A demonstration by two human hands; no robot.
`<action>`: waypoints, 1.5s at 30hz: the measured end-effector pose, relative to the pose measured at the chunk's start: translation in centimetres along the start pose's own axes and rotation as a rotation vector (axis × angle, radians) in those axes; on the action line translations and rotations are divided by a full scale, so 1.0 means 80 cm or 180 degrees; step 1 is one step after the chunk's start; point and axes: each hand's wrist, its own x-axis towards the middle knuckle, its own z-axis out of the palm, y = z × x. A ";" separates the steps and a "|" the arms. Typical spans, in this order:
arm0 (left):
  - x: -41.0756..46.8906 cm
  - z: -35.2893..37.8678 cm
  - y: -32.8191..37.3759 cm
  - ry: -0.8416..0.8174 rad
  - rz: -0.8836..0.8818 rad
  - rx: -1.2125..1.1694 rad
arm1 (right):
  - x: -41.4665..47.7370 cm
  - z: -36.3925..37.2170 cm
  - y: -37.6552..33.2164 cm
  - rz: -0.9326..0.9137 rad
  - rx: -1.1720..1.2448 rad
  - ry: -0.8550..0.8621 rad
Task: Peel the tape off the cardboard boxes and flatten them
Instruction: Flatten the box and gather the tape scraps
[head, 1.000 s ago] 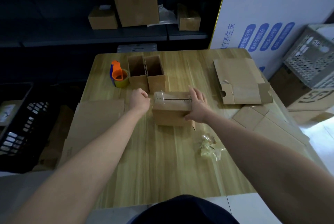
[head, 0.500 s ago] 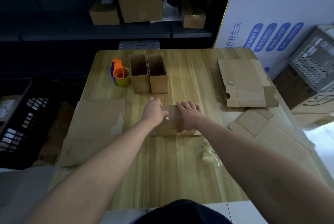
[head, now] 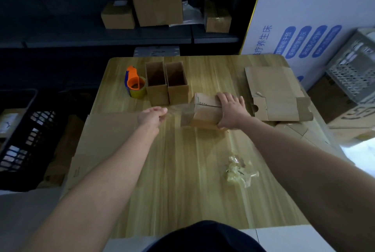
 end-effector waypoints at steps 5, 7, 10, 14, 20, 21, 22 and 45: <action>-0.005 0.037 0.006 0.0125 0.0029 -0.0004 | -0.019 -0.032 0.037 0.0172 0.0075 0.0421; -0.011 0.054 0.006 0.0168 0.0030 0.0033 | -0.029 -0.038 0.047 0.0190 0.0095 0.0476; -0.018 0.067 0.008 0.0349 -0.0007 0.0173 | -0.049 -0.043 0.073 0.0401 0.0184 0.0502; -0.026 0.068 0.006 0.0708 0.0360 0.0231 | -0.084 -0.058 0.124 0.1041 0.0258 0.0680; -0.080 0.121 -0.049 -0.0214 0.1891 0.1864 | -0.113 -0.068 0.144 0.1261 0.0254 0.0990; -0.092 0.132 -0.066 -0.0457 0.2091 0.2069 | -0.116 -0.068 0.144 0.1257 0.0255 0.1030; -0.103 0.142 -0.084 -0.0699 0.2216 0.2228 | -0.120 -0.069 0.145 0.1255 0.0248 0.1068; -0.145 0.134 -0.205 -0.1519 0.1528 0.3710 | -0.137 -0.050 0.128 0.0750 0.0375 0.0858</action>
